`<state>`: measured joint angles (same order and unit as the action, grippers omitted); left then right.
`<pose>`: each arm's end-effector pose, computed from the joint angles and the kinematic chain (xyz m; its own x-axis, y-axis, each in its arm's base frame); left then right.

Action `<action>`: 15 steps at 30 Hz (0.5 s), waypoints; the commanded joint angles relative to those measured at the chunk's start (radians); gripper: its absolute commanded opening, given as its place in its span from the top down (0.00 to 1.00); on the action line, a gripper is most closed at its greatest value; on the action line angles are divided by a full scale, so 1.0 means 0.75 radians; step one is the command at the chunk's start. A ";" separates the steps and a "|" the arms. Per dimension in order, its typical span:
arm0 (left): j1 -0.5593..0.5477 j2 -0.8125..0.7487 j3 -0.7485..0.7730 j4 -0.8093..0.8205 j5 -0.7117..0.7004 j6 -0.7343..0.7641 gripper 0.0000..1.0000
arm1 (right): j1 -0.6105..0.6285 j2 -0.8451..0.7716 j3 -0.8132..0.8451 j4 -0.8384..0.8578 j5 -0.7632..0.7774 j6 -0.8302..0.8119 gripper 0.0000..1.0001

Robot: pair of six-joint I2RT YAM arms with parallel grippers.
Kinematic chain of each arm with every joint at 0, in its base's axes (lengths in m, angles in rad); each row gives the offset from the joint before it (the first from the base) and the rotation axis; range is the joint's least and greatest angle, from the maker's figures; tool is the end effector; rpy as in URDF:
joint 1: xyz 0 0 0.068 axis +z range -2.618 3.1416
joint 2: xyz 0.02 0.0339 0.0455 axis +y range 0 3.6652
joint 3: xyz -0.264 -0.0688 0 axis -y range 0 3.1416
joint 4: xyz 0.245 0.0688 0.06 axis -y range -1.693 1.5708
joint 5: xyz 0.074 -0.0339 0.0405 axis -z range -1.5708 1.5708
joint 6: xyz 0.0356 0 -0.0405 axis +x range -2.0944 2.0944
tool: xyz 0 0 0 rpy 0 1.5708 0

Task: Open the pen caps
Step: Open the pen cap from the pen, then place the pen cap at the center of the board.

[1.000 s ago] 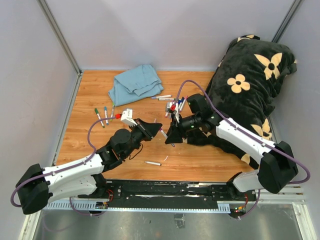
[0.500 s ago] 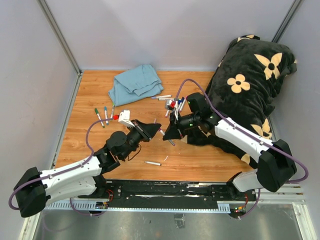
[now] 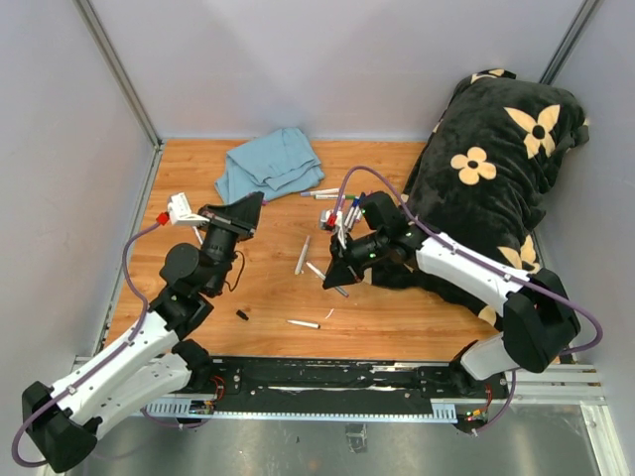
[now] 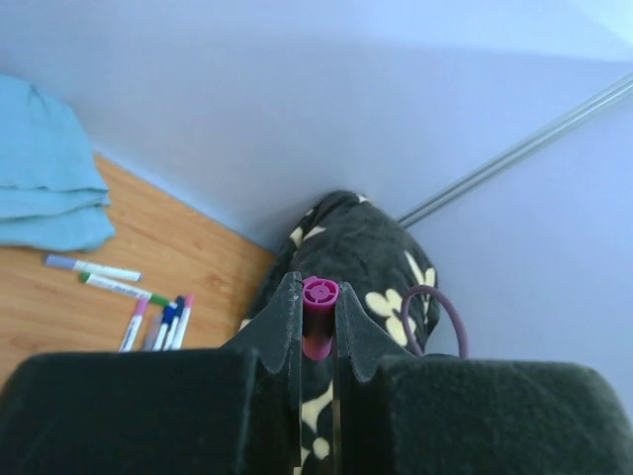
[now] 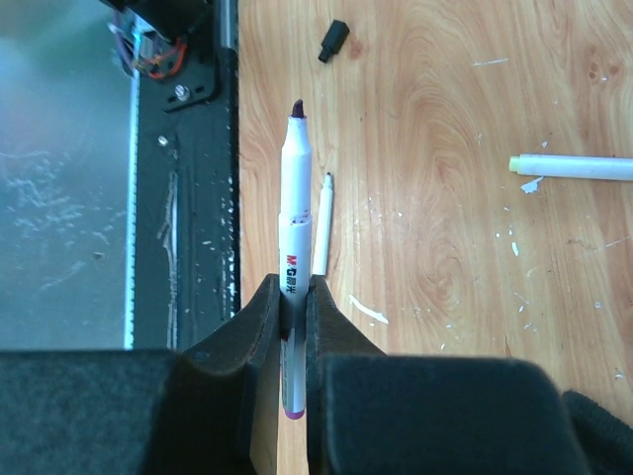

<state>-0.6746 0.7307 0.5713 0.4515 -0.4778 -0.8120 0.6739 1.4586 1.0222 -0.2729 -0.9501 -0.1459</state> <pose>0.1476 -0.0971 0.3405 0.0018 -0.8266 -0.5628 0.3082 0.5359 -0.7860 0.2239 0.2159 0.2650 -0.3806 -0.4122 -0.8278 -0.9103 0.0094 0.4139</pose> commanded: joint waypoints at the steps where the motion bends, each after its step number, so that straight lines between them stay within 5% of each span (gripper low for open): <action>1: 0.010 -0.084 -0.036 -0.289 0.003 -0.028 1.00 | 0.110 0.037 0.007 -0.102 0.248 -0.184 0.97; 8: 0.010 -0.353 -0.239 -0.952 -0.032 -0.406 1.00 | 0.281 0.195 0.079 -0.179 0.536 -0.248 0.95; 15: 0.010 -0.409 -0.344 -1.235 -0.058 -0.685 1.00 | 0.370 0.336 0.163 -0.242 0.705 -0.245 0.93</action>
<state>-0.6731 0.4095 0.3370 -0.2977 -0.4866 -1.1564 0.9192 1.6787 1.0912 -0.4026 -0.5388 -0.3023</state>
